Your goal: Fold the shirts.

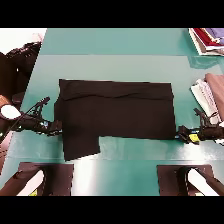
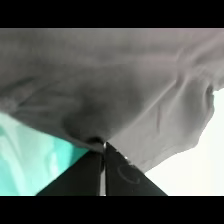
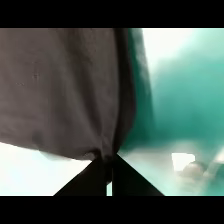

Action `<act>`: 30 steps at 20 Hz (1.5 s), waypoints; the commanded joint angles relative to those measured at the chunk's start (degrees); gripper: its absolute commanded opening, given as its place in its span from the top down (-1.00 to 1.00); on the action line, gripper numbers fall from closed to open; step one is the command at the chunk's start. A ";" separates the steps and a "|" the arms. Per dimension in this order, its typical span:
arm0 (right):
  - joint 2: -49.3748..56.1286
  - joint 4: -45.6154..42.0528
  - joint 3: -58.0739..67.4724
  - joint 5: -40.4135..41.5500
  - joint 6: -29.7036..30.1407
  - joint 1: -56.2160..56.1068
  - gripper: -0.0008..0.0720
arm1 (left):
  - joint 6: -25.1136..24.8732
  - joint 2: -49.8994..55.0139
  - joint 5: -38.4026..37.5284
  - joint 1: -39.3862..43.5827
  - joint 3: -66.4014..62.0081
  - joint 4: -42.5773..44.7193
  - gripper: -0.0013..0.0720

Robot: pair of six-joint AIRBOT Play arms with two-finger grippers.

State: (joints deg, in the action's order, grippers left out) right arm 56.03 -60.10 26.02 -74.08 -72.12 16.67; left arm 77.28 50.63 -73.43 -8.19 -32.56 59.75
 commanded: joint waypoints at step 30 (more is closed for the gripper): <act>23.96 -11.08 41.42 -5.35 -7.78 -11.87 0.92 | -1.25 24.41 21.18 -0.02 -22.21 -7.80 0.90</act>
State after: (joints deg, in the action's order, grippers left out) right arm 74.50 -71.68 62.89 -80.64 -78.72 6.44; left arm 76.95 72.12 -56.86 -8.14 -52.99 52.82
